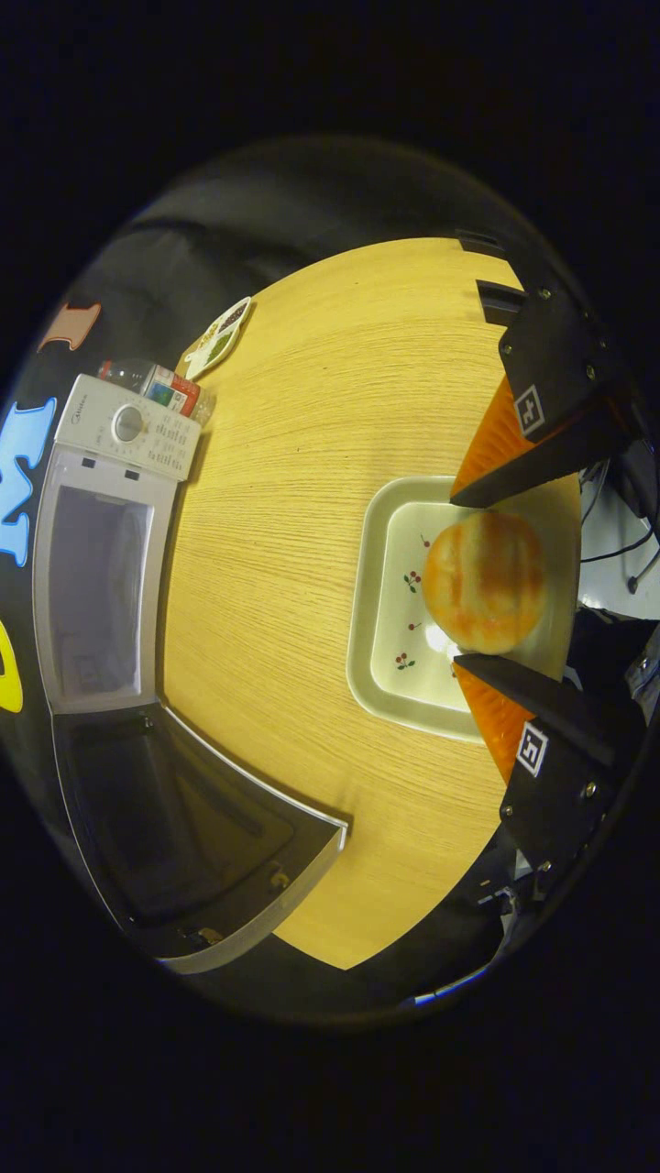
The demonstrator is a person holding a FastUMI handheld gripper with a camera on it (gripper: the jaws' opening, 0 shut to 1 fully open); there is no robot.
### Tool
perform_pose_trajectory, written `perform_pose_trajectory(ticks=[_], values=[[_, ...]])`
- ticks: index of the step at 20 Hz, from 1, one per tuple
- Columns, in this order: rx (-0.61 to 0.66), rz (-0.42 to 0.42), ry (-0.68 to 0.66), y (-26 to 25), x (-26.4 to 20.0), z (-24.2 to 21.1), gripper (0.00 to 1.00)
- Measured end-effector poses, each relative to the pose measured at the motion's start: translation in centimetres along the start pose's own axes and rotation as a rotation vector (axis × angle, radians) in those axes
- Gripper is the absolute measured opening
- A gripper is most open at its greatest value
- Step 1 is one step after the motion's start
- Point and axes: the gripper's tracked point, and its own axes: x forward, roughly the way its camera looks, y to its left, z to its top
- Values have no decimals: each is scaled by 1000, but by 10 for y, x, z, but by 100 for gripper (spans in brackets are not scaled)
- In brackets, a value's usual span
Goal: Open the microwave, put the food inside, and close the microwave door.
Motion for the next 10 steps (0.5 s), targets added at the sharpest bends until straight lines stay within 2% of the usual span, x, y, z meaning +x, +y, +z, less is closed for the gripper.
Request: perform_pose_trajectory(ticks=[5, 6, 7, 8, 9, 10], values=[[-5, -2, 29, 1, 3, -3, 89], [-16, -6, 45, 0, 2, -4, 82], [-9, -11, 44, 0, 1, -3, 82], [-5, -12, 50, 0, 2, -4, 74], [22, -20, 35, -1, -1, -2, 74], [44, -14, 40, 1, 1, -2, 64]])
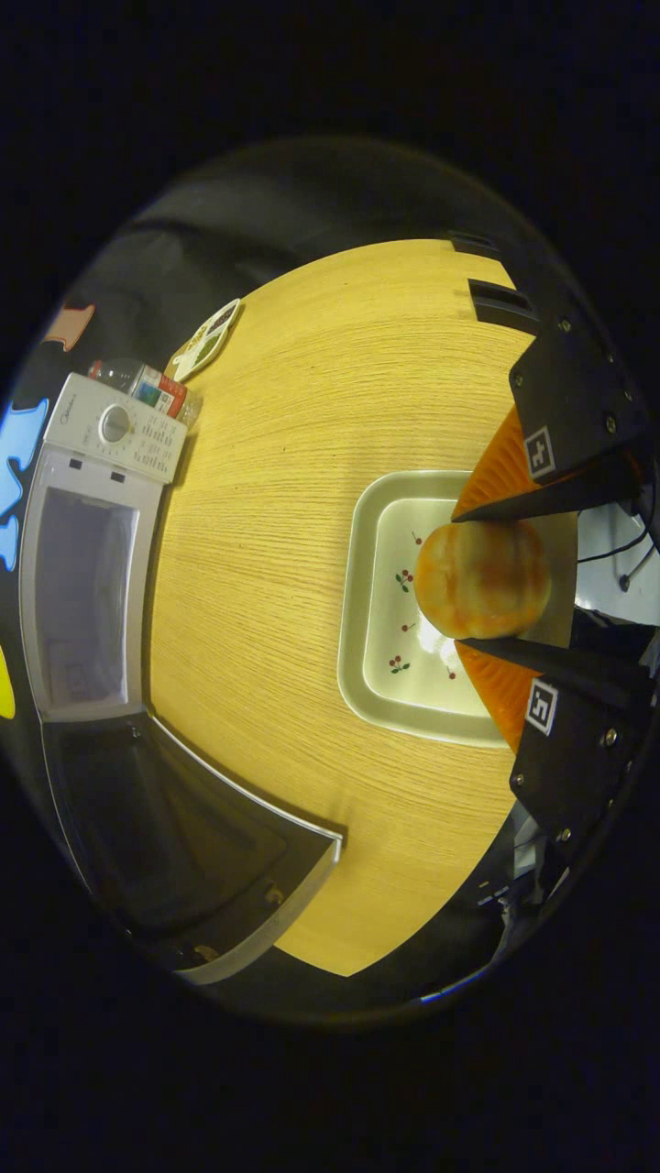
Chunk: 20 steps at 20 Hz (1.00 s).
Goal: Open the microwave, put the food inside, and close the microwave door.
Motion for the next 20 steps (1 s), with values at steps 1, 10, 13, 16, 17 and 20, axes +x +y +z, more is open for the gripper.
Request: perform_pose_trajectory(ticks=[1, 10, 13, 16, 17, 20], values=[[29, 1, -10, 0, -2, 2, 64], [260, 67, -221, 31, -38, 79, 64], [292, 87, -285, 38, -51, 105, 64], [289, 90, -357, 38, -60, 131, 64], [289, 97, -381, 38, -63, 141, 64], [311, 144, -454, 41, -67, 177, 64]])
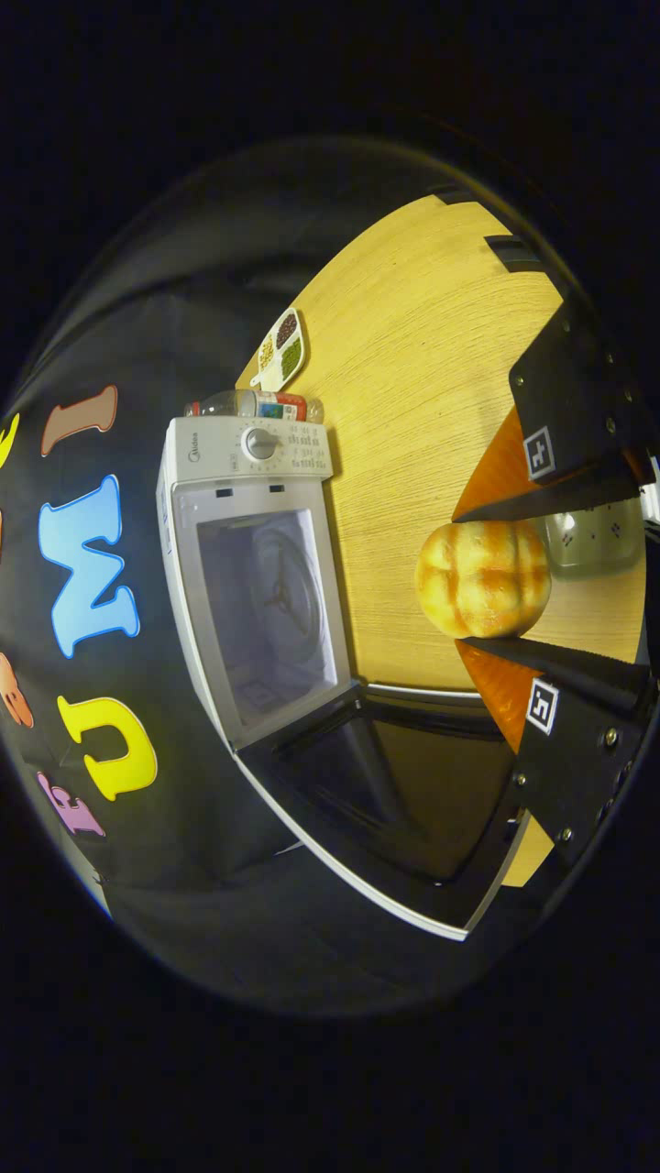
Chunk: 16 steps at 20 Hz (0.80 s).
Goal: Open the microwave, put the food inside, and close the microwave door.
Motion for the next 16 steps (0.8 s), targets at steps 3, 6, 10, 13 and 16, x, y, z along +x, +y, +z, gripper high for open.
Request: perform_pose_trajectory(ticks=[3, 6, 10, 13, 16], values=[[42, 63, -49, 14, 14, 28, 64], [67, 90, -73, 19, 32, 43, 64], [129, 121, -109, 28, 55, 60, 64], [169, 135, -152, 32, 74, 75, 64], [212, 137, -186, 34, 96, 88, 64]])
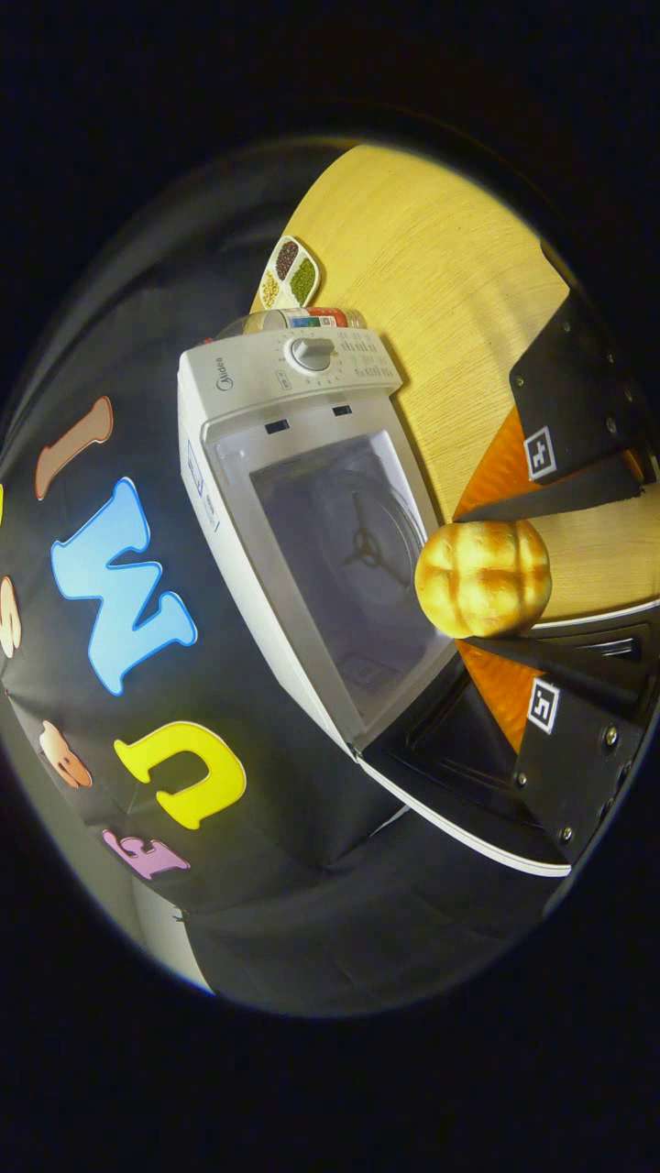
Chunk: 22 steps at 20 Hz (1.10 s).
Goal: Open the microwave, put the food inside, and close the microwave door.
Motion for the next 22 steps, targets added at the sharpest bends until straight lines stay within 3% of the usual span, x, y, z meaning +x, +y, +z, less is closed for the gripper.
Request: perform_pose_trajectory(ticks=[22], values=[[245, -62, -163, -17, 167, 23, 64]])
